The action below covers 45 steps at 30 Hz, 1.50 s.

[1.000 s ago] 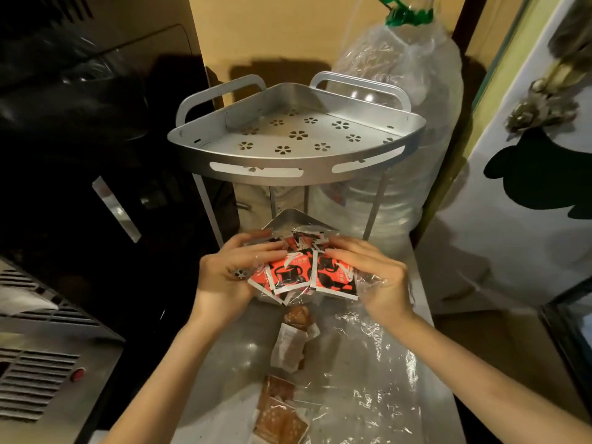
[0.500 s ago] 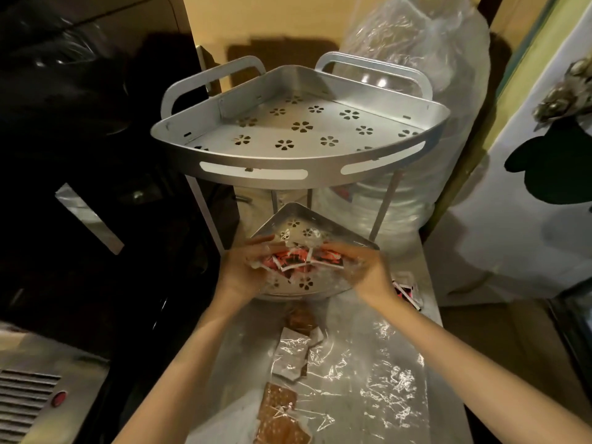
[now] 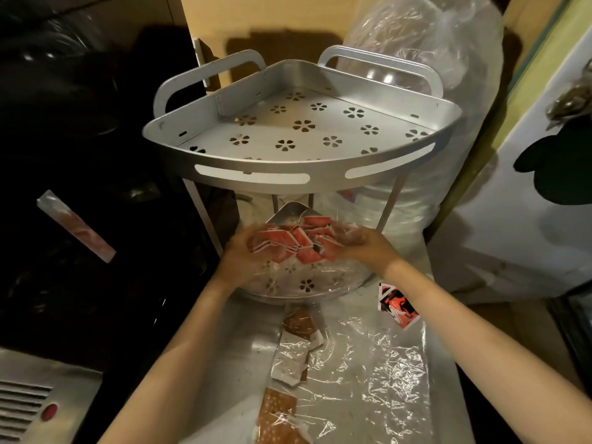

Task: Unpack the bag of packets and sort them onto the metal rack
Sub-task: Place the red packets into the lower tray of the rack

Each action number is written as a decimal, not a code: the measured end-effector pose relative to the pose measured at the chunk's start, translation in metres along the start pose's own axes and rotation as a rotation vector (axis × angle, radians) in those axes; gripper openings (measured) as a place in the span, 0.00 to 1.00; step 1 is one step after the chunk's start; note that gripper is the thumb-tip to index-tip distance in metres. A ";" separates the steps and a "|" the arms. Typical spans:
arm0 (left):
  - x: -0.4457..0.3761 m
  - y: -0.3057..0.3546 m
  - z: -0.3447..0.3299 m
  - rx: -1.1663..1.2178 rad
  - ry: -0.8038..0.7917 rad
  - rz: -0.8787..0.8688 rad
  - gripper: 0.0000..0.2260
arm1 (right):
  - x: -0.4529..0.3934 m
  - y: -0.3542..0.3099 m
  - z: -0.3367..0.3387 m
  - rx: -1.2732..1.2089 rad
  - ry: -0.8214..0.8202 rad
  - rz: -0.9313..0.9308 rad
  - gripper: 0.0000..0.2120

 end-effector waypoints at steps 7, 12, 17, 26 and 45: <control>0.014 0.012 0.015 0.196 0.299 0.135 0.06 | 0.012 -0.005 0.019 -0.058 0.187 -0.048 0.10; 0.018 0.038 0.024 0.220 0.470 0.104 0.08 | 0.026 -0.027 0.026 -0.265 0.197 0.017 0.12; 0.012 0.065 0.030 0.099 0.376 0.048 0.11 | 0.029 -0.035 0.032 -0.206 0.174 0.111 0.07; 0.011 0.066 0.034 0.105 0.323 0.031 0.11 | 0.035 -0.035 0.034 -0.286 0.124 0.157 0.05; 0.041 0.020 0.012 0.220 0.318 0.219 0.19 | 0.030 0.009 0.030 -0.231 0.087 0.006 0.21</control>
Point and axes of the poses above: each hand's wrist, its own x-axis away from the middle knuckle, its own z-axis out of the back of the hand, y = z × x, the point moved 5 cm from there along -x, towards the middle knuckle, and after that the axes turned 8 degrees about -z, right-handed, at the moved point
